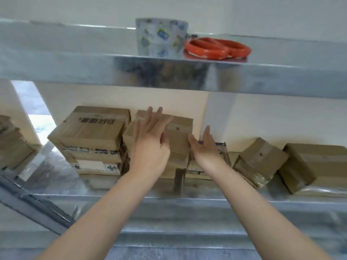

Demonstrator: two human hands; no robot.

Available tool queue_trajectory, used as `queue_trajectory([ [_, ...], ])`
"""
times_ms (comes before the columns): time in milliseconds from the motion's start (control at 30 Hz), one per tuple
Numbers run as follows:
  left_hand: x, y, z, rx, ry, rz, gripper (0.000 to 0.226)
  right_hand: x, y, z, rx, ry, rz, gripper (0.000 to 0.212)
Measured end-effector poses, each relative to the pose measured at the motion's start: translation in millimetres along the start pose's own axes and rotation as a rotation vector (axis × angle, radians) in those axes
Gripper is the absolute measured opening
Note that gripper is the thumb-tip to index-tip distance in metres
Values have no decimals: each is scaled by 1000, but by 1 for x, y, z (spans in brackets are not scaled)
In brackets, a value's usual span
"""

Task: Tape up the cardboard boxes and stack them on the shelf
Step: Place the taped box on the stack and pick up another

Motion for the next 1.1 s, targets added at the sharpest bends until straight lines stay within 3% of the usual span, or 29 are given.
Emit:
queue_trajectory([
  [100,4,-13,20,-93,51,-188,47,5,27,17,11,54,45,68],
  [200,50,-20,48,-69,-12,-231,44,9,67,55,76,178,91,65],
  [300,131,-51,79,-97,-83,-187,48,23,127,113,179,290,169,64],
  [433,260,-107,114,-161,-304,-72,55,65,237,189,366,341,304,64],
  [600,390,-155,118,-127,-490,-27,57,100,376,261,580,338,397,63],
  [800,499,-199,103,-131,-605,-24,61,121,512,314,818,269,470,63],
  [967,554,-239,84,-129,-680,-15,61,148,586,327,925,198,531,63],
  [1100,577,-284,58,-129,-709,-39,61,182,632,306,913,81,547,64],
])
Point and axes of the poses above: each hand's wrist, its own z-axis away from the middle knuckle, its own y-axis out of the back of the hand, x = y × z, the point moved 8 cm from there along -z, towards the middle knuckle, and after that the axes turned 14 degrees about z, right-handed, at the moved point
